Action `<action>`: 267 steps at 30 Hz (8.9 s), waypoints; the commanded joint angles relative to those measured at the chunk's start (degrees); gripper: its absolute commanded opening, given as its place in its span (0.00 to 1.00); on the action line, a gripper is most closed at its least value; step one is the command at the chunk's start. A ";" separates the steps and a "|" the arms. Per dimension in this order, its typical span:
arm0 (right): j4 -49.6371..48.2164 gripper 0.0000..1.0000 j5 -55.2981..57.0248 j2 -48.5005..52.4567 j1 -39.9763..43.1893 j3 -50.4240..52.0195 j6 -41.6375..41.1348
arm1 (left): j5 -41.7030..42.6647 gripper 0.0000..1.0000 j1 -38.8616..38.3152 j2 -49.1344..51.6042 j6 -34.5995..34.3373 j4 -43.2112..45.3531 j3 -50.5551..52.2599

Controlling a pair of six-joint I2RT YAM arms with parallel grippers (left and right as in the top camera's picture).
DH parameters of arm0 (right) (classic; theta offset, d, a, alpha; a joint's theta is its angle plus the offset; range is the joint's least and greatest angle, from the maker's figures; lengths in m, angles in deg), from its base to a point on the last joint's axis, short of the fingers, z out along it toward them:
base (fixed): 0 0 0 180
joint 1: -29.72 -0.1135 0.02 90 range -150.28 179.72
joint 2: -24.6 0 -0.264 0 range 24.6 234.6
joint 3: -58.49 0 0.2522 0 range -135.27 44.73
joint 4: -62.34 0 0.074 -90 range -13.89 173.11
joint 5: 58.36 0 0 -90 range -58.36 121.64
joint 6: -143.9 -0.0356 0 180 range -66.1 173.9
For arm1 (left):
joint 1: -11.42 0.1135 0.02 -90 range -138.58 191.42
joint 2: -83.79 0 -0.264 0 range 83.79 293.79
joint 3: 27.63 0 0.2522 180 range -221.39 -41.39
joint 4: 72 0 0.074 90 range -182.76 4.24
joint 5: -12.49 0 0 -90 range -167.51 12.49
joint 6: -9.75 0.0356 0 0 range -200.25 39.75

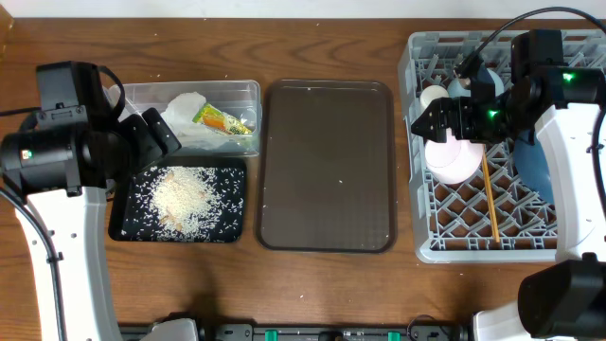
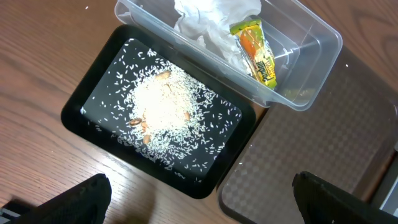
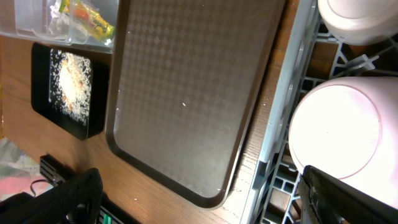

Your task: Sort waste into correct bins and load items into the dishwasher rack

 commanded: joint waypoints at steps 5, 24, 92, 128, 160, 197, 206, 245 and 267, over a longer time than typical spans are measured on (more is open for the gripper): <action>0.04 0.99 5.29 -4.31 -0.92 0.46 0.57 | -0.92 0.96 0.26 0.33 0.33 -0.11 -0.07; 0.04 0.99 9.86 -42.77 -0.96 0.46 0.57 | -0.92 0.96 0.26 0.33 0.33 -0.11 -0.07; -72.15 0.99 33.05 -95.91 -5.46 92.85 -9.99 | -0.92 0.96 0.26 0.33 0.33 -0.11 -0.07; -69.42 0.99 39.12 -95.91 -7.91 92.85 -5.03 | -0.92 0.96 0.26 0.33 0.33 -0.11 -0.07; -69.42 0.99 39.12 -95.89 -7.91 92.83 -5.03 | -0.92 0.96 0.17 0.20 0.33 -0.11 -0.07; -69.42 0.99 39.12 -95.89 -7.91 92.83 -5.01 | 0.33 0.96 -3.41 -51.87 -13.07 31.32 41.62; -69.42 0.99 39.12 -95.89 -7.91 92.83 -5.01 | 5.84 0.96 -3.41 -64.70 -13.05 64.32 68.04; -69.42 0.99 39.12 -95.89 -7.91 92.83 -5.03 | -2.73 0.96 -10.27 -77.05 26.95 72.22 92.76; -69.42 0.99 39.12 -95.89 -7.91 92.83 -5.03 | -3.06 0.96 -10.27 -76.91 26.67 72.19 92.76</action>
